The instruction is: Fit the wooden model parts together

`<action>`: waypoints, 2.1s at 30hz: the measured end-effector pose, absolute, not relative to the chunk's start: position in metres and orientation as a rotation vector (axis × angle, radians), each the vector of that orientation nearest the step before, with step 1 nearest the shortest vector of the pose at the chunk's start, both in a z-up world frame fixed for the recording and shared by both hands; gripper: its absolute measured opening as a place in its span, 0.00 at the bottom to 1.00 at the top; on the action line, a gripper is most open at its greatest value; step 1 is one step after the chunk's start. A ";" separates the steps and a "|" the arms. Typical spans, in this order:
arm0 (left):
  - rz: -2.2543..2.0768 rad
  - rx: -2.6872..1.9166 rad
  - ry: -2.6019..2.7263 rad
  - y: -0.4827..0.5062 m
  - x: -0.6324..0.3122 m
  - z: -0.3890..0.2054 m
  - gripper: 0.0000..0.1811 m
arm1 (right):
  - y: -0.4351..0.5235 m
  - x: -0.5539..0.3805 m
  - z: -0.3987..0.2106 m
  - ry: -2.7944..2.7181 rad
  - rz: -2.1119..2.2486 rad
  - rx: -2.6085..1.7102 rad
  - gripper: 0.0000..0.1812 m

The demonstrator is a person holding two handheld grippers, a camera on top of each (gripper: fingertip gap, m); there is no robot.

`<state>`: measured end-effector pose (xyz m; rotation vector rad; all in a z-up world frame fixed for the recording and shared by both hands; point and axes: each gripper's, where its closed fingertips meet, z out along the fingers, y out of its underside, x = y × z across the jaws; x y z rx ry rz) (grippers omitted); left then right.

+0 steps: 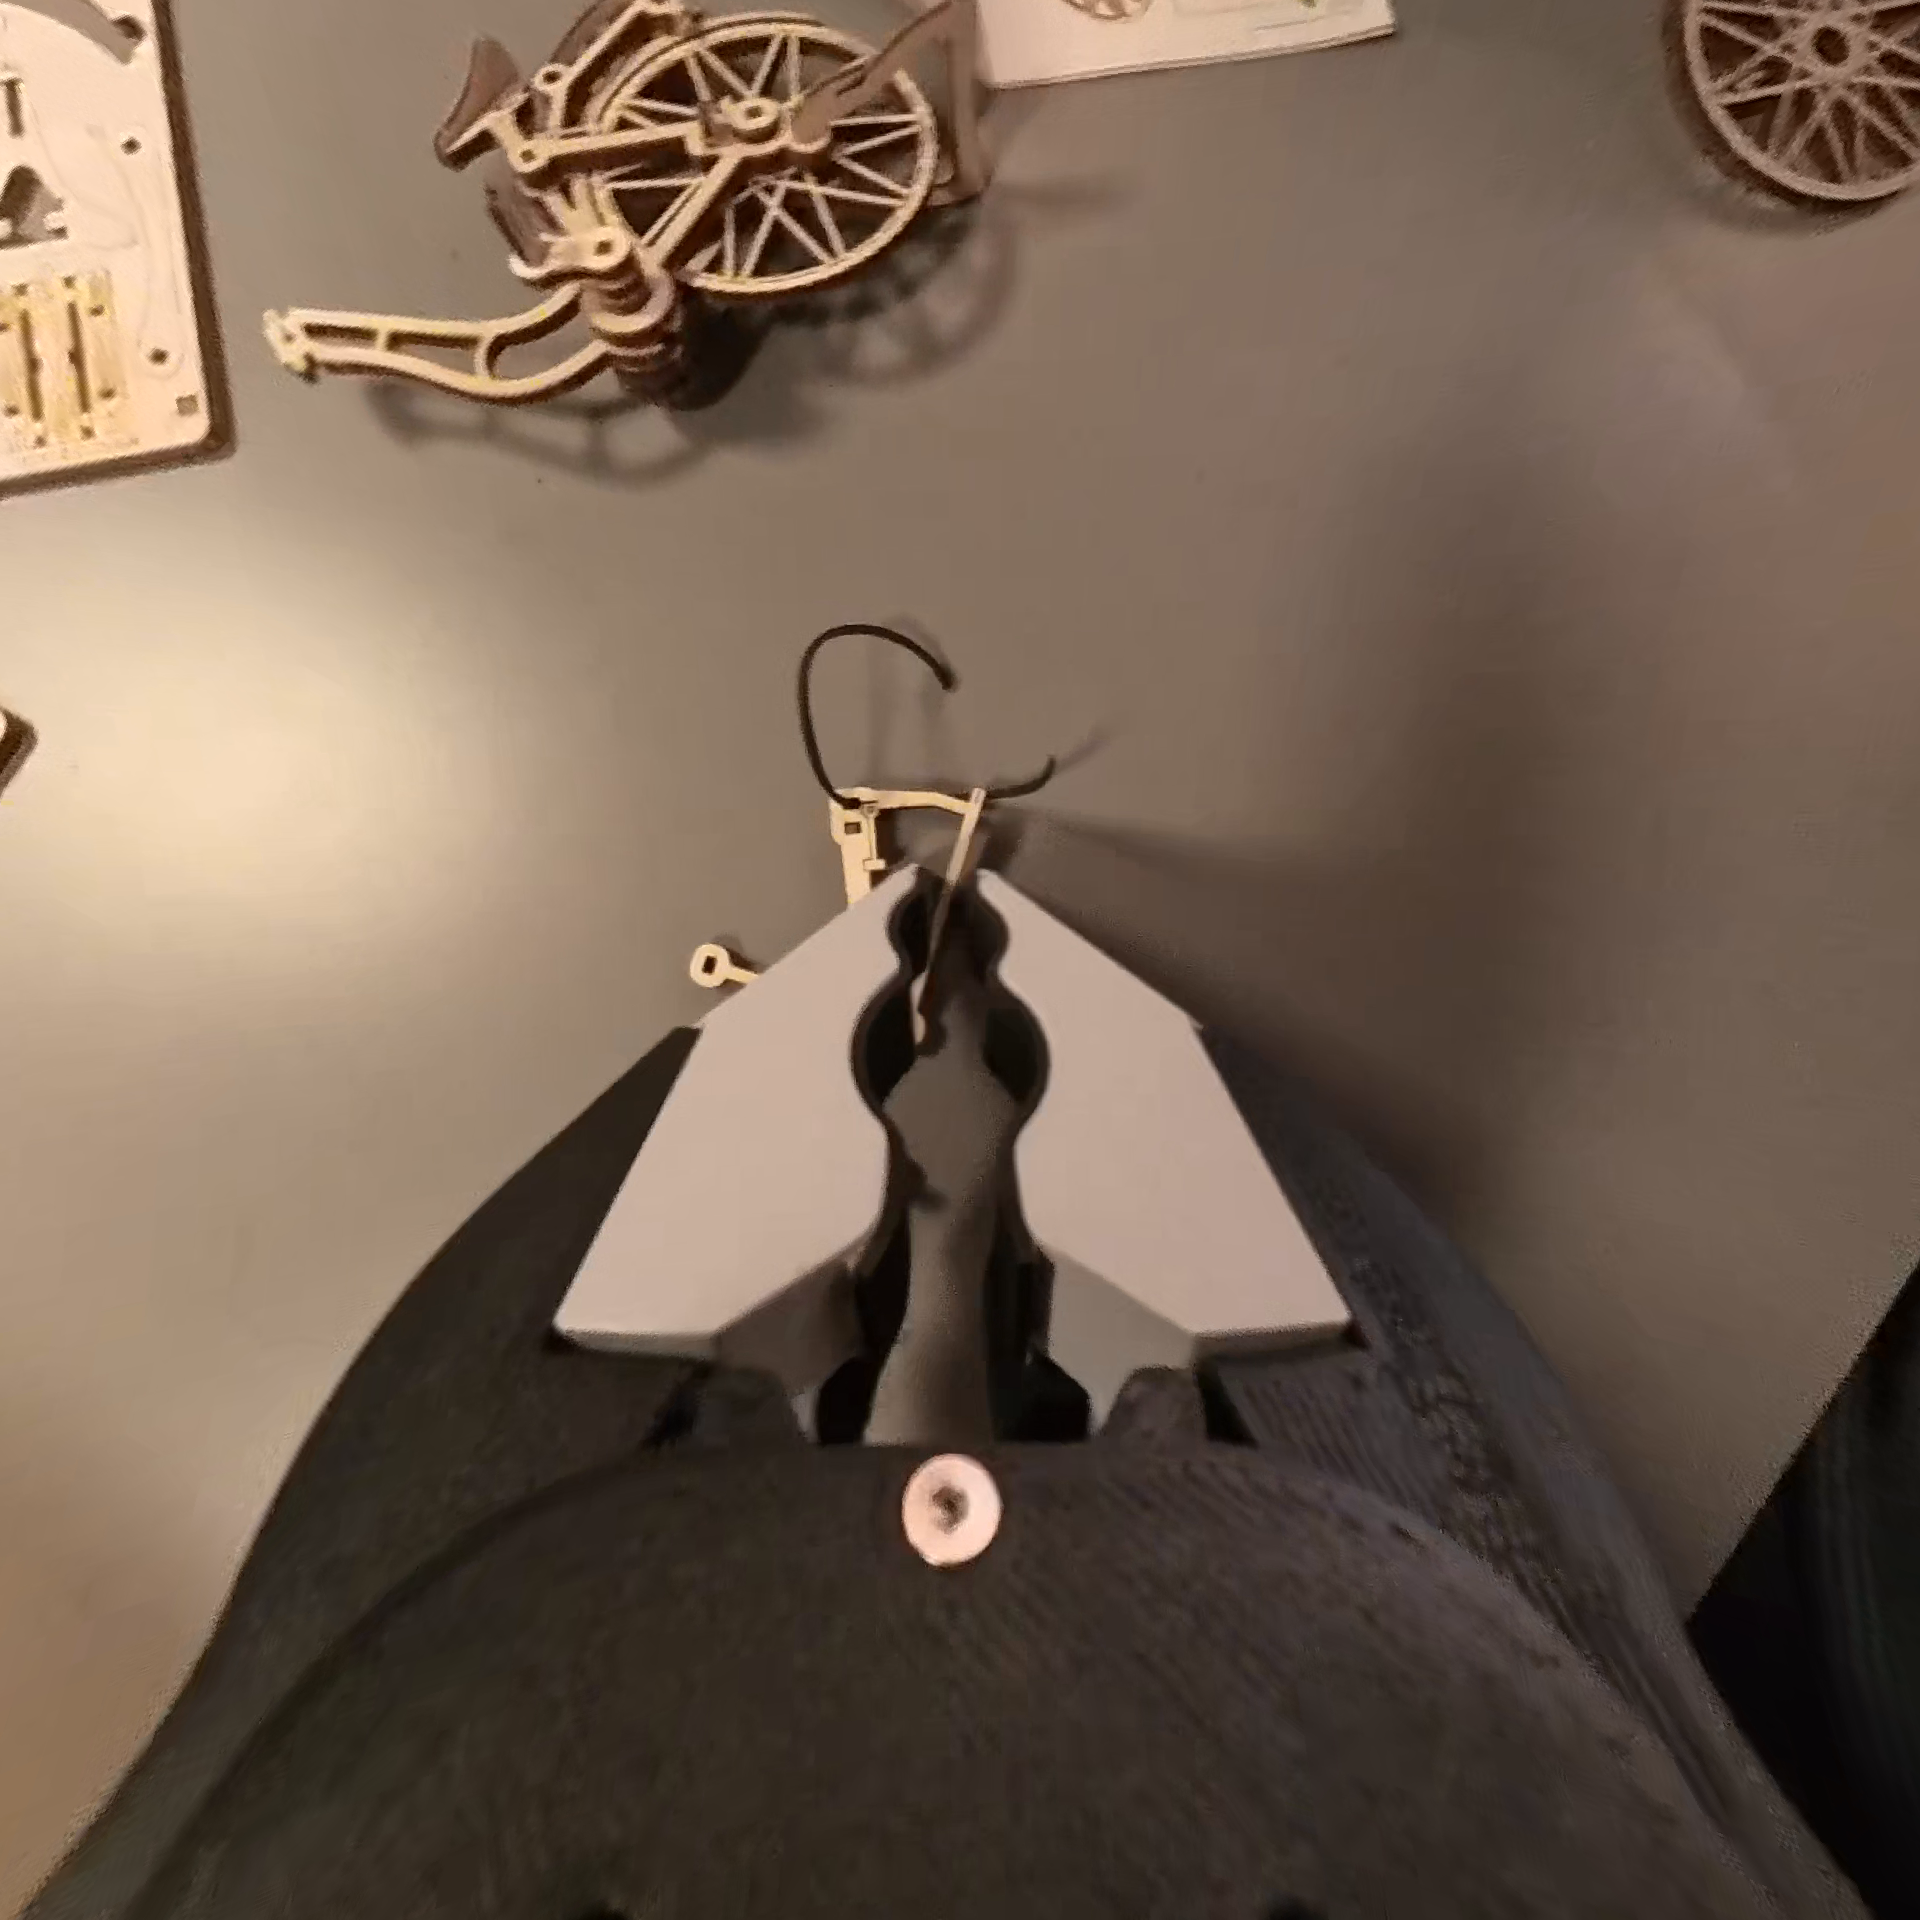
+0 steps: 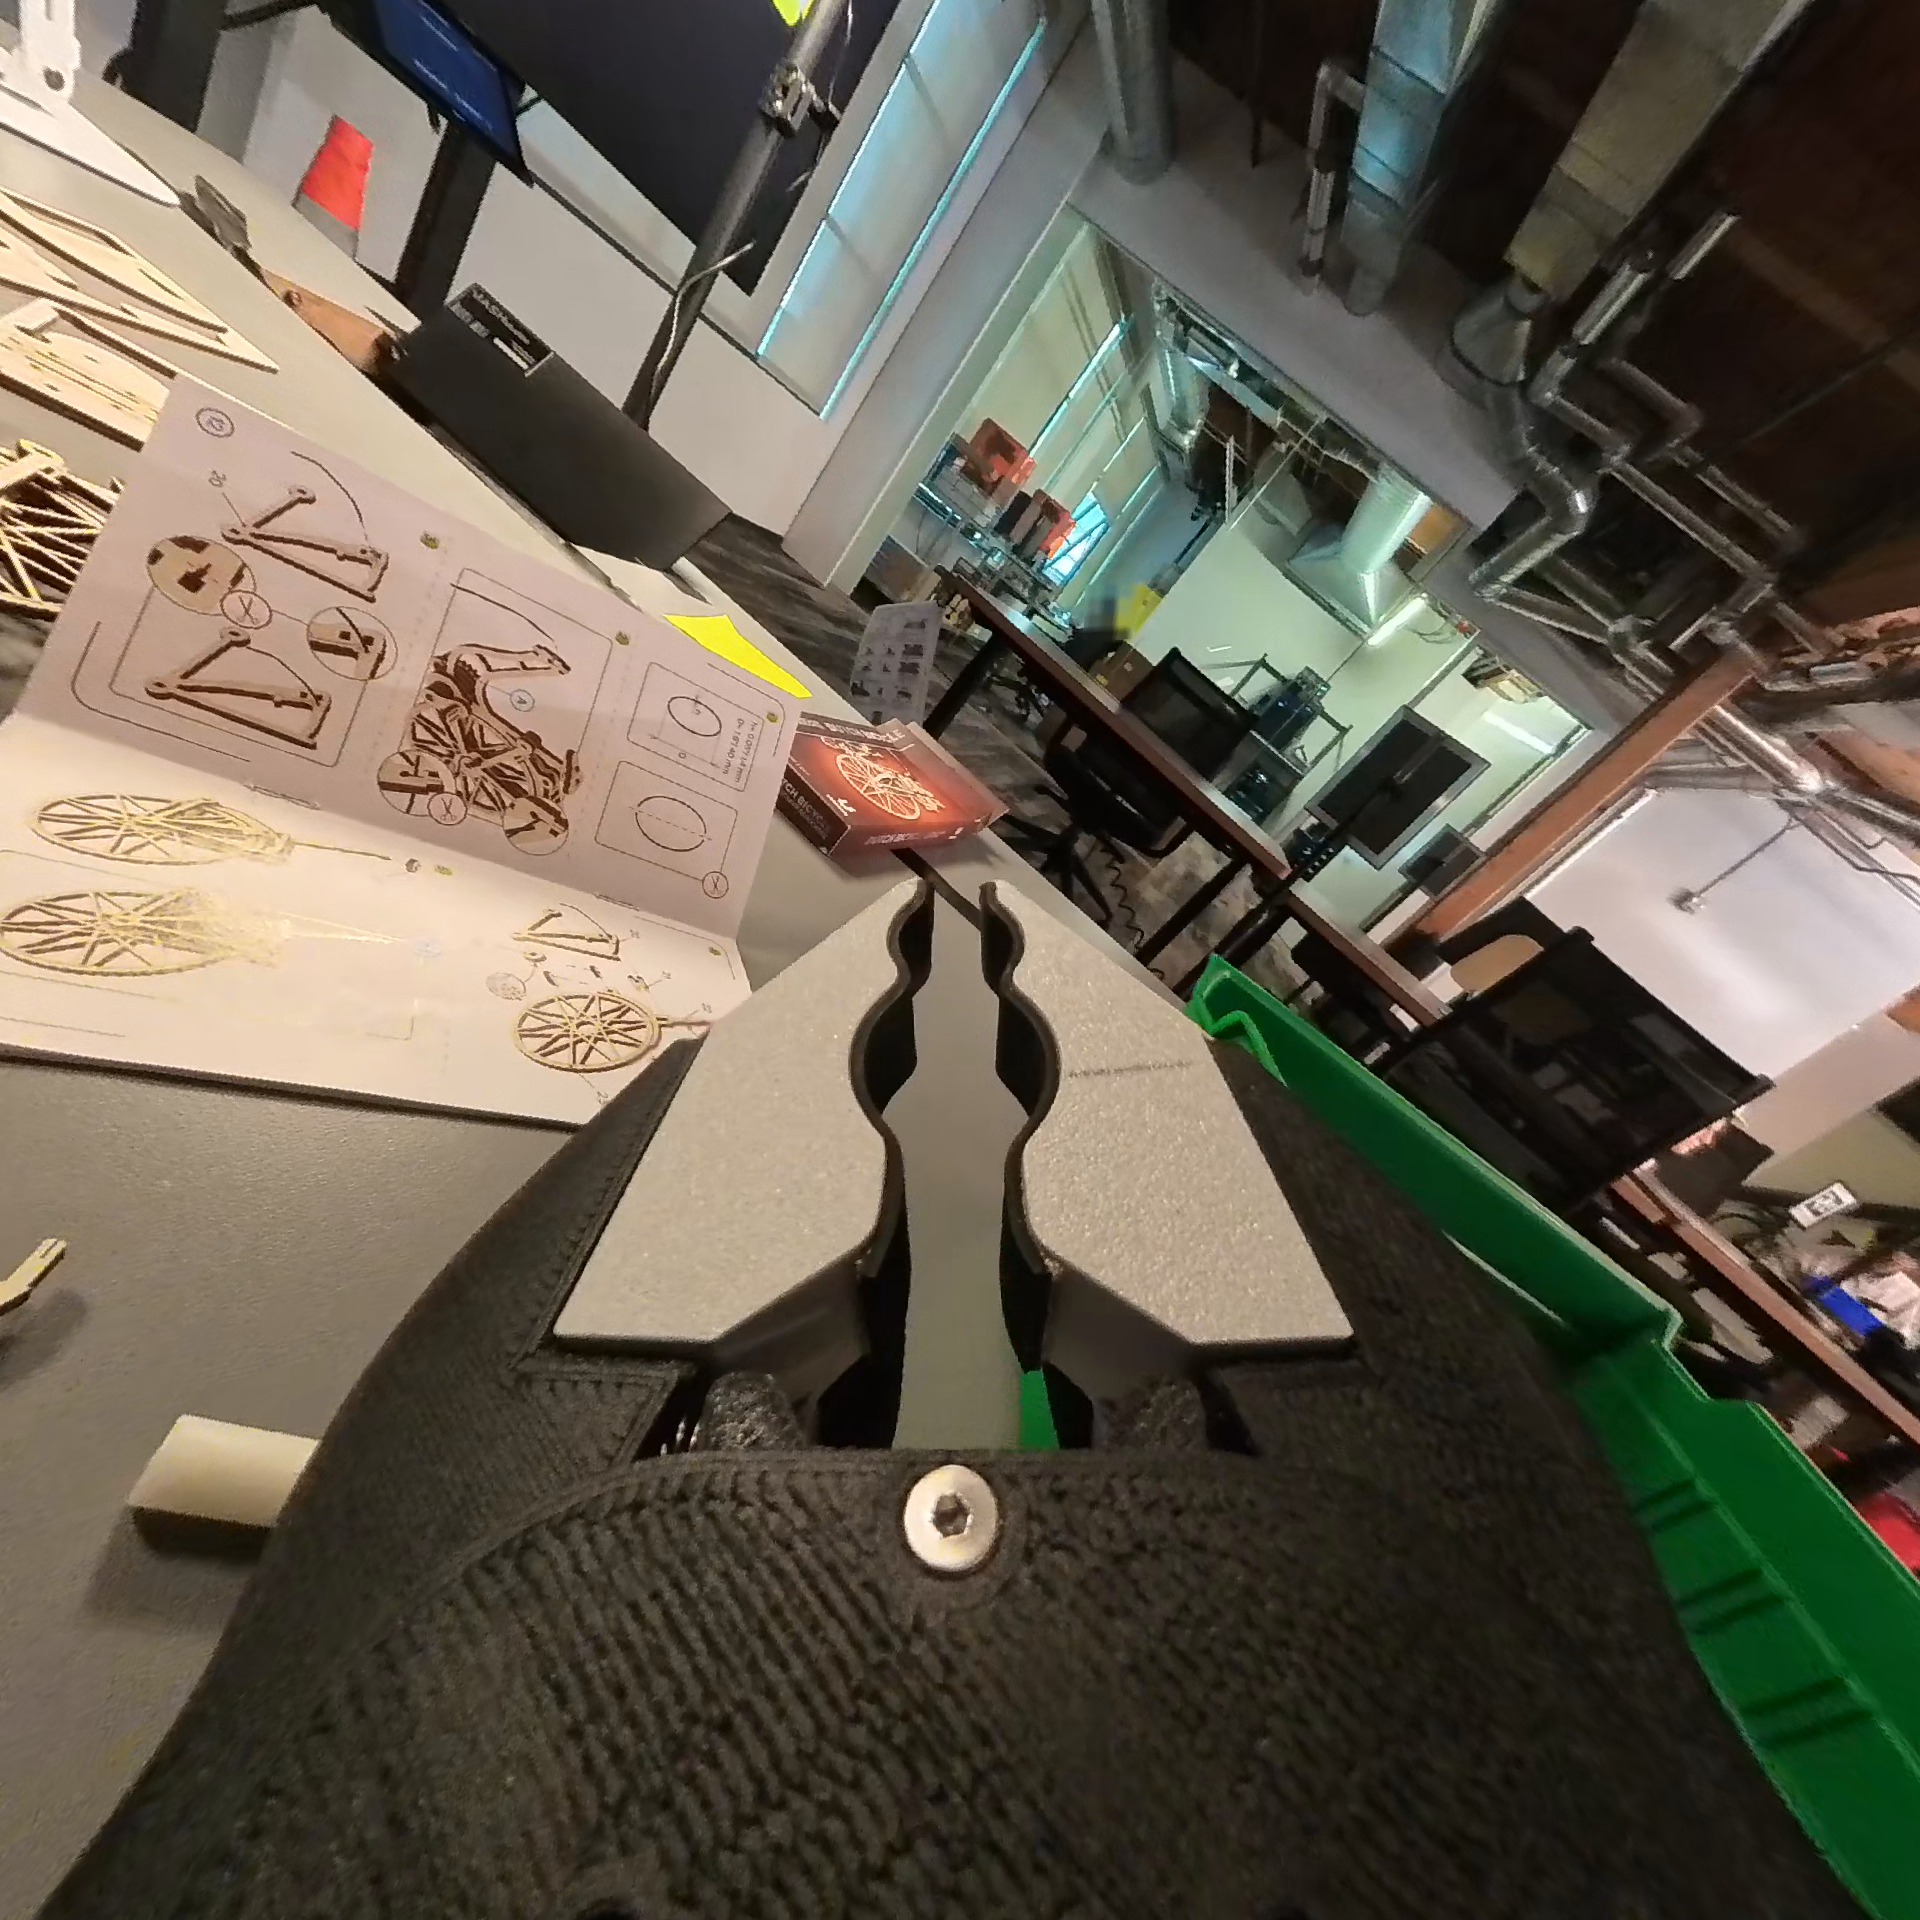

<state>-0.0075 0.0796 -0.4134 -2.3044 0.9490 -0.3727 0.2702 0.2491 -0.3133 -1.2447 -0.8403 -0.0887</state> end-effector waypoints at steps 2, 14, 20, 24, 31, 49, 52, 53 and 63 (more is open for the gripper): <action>-0.386 -2.320 0.943 0.080 -0.006 -0.413 0.01 | 0.249 0.270 -0.313 -0.837 -0.077 -1.244 0.03; -0.531 -2.038 1.080 0.076 0.100 -0.377 0.00 | 0.249 0.272 -0.309 -0.807 -0.025 -1.240 0.03; -0.483 -1.913 1.057 0.097 0.134 -0.361 0.01 | 0.248 0.272 -0.308 -0.803 -0.013 -1.235 0.03; -0.434 -1.838 0.979 0.121 0.145 -0.342 0.01 | 0.248 0.271 -0.307 -0.802 -0.007 -1.232 0.03; -0.461 -2.100 1.073 0.101 0.141 -0.394 0.00 | 0.248 0.271 -0.306 -0.798 -0.002 -1.231 0.03; -0.623 -2.226 1.086 0.053 0.105 -0.385 0.20 | 0.248 0.272 -0.306 -0.795 0.003 -1.234 0.03; -0.612 -2.229 1.000 0.053 0.073 -0.369 0.20 | 0.248 0.272 -0.306 -0.793 0.006 -1.235 0.03; -0.575 -2.241 0.963 0.055 0.057 -0.367 0.21 | 0.248 0.272 -0.306 -0.792 0.007 -1.237 0.03; -0.303 -2.463 0.979 0.039 -0.036 -0.394 0.16 | 0.248 0.273 -0.306 -0.784 0.016 -1.243 0.03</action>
